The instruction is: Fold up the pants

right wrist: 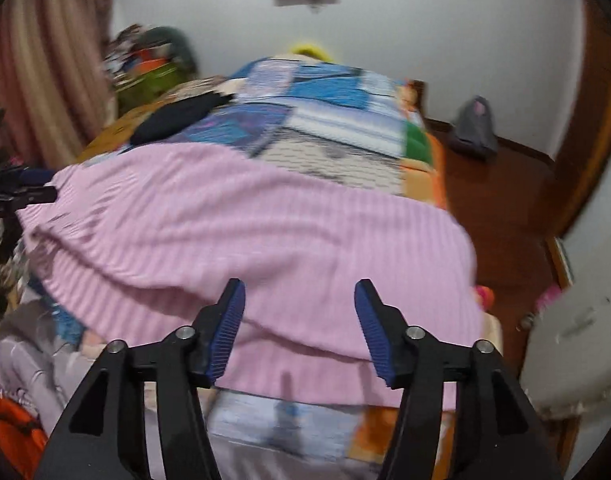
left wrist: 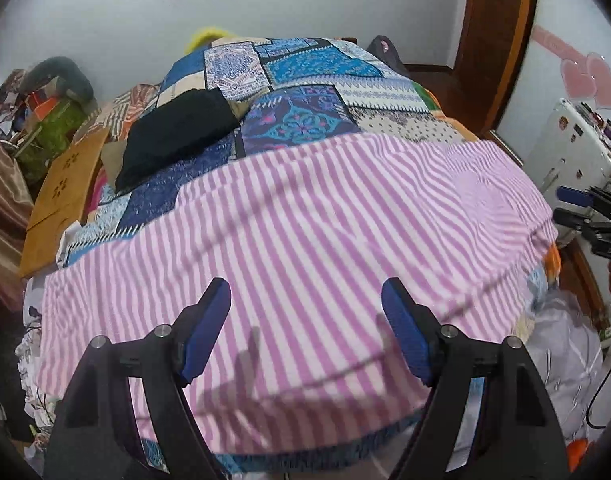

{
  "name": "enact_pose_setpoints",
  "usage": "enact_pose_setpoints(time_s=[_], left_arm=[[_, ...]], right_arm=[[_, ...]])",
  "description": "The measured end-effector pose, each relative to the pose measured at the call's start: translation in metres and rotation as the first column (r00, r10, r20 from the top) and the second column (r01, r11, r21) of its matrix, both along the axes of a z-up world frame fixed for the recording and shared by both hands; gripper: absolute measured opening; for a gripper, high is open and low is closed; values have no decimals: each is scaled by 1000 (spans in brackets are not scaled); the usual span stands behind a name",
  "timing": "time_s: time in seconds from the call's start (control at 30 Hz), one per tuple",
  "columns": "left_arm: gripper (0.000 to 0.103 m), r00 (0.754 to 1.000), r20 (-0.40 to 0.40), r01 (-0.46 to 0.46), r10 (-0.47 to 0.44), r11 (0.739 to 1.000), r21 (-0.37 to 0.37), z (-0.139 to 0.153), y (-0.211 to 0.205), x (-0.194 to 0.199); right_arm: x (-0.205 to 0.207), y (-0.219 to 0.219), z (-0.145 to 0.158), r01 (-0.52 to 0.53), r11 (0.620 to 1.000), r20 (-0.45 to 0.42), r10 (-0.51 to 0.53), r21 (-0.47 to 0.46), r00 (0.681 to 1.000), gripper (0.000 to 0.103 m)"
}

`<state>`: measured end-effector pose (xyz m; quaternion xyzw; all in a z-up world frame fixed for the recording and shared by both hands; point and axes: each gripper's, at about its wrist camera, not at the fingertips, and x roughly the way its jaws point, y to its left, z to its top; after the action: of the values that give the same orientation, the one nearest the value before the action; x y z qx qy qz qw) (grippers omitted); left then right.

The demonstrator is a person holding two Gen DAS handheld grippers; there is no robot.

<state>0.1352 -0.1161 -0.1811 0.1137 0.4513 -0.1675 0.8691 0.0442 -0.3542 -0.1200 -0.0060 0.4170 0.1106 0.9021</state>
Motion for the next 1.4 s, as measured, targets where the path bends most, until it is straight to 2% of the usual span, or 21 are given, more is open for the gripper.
enact_pose_setpoints(time_s=[0.13,0.3,0.53,0.57,0.6,0.67,0.8,0.83,0.97,1.2,1.4], left_arm=[[78,999,-23,37,-37,999,2,-10,3,-15],[78,996,-40,76,-75,997,19,-26,0,-24],[76,995,-33,94,-94,996,9,-35,-13,-17],[63,994,-25,105,-105,994,8,-36,-16,-15],[45,993,-22,117,-117,993,9,-37,-19,-14],[28,990,-33,138,-137,990,10,-39,-25,-10],[11,988,-23,154,-154,988,0,-37,-33,-5],[10,988,-21,154,-154,988,-1,-36,-33,-4],[4,988,-9,153,-153,988,-22,-30,-30,-3],[3,984,28,179,-178,983,-43,-9,-24,-25],[3,981,35,193,-192,981,-28,-7,-25,-44]], right_arm=[[-4,33,-22,-54,999,-42,54,-4,998,54],[0,54,-48,-45,997,-90,40,-56,995,54],[12,60,-50,-25,997,-48,22,-71,999,54],[15,60,-50,-24,998,-44,21,-61,999,54],[19,59,-50,-22,999,-43,21,-44,999,54],[24,58,-51,-21,1000,-43,20,-16,999,53],[28,56,-50,-23,999,-40,25,39,999,17],[28,55,-49,-22,998,-36,24,56,999,12],[25,50,-41,-26,993,-21,28,112,999,8],[5,46,-19,-54,992,16,53,117,998,6],[-14,42,-9,-53,991,25,51,124,998,6]])
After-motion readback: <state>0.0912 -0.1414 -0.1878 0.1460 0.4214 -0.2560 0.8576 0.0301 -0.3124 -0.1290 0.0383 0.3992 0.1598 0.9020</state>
